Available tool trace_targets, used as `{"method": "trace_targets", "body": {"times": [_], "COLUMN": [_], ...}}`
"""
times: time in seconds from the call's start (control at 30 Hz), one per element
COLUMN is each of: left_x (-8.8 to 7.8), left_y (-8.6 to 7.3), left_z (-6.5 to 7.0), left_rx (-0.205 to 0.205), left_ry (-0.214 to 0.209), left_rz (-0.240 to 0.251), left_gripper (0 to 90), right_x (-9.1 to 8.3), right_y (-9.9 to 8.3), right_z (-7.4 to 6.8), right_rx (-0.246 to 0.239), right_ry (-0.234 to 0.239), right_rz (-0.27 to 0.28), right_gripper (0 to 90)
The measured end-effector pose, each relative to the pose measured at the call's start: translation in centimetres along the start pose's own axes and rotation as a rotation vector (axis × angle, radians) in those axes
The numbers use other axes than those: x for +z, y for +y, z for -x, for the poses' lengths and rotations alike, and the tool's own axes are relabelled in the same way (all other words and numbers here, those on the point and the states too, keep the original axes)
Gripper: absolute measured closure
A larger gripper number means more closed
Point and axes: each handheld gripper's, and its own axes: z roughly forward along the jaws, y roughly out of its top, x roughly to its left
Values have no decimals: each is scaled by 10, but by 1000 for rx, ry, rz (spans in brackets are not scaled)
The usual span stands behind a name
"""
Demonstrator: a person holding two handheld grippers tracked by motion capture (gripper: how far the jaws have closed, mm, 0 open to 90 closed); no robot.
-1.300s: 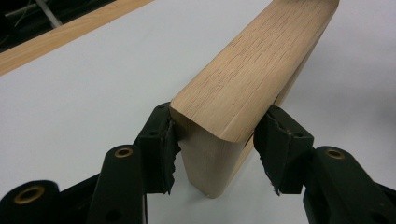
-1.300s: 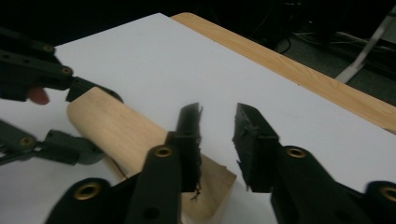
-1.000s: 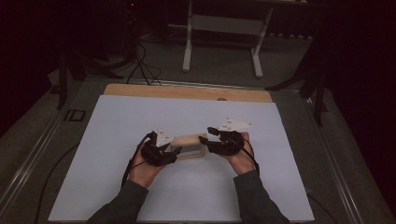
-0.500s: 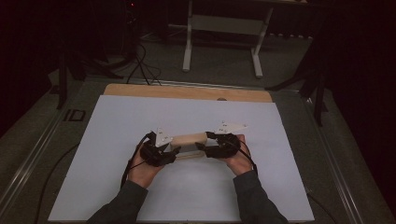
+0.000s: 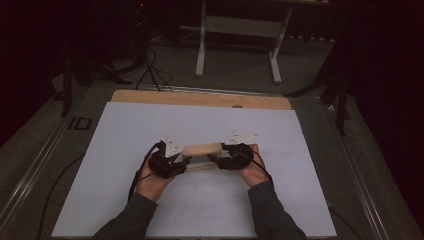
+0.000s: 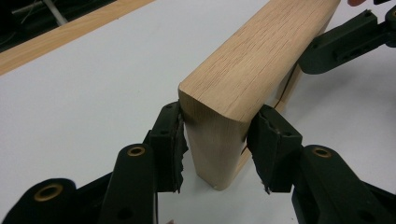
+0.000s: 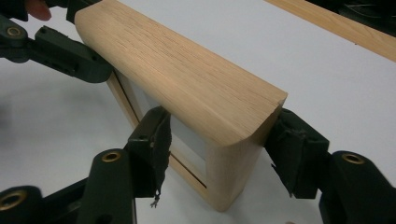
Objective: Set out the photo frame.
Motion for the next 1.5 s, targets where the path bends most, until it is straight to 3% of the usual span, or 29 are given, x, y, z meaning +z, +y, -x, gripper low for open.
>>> {"method": "trace_targets", "body": {"times": [0.3,0.6,0.8,1.0,1.5], "left_x": [1,4,8,11,26], "left_y": [0,2,6,11,16], "left_z": [-2,-8,-11,-15,-22], "left_rx": [-6,-38,-60,-47,-94], "left_ry": [-1,-14,-25,-26,-26], "left_rz": [5,12,21,17,27], "left_gripper": [561,549,540,533,519], "right_x": [-3,-2,-2,-2,5], "right_y": [0,0,0,1,6], "right_z": [-2,-1,1,2,11], "right_rx": [-8,0,25,41,80], "right_ry": [-5,-15,-24,-39,-84], "right_rz": [7,12,22,29,26], "right_gripper": [451,467,472,472,458]}}
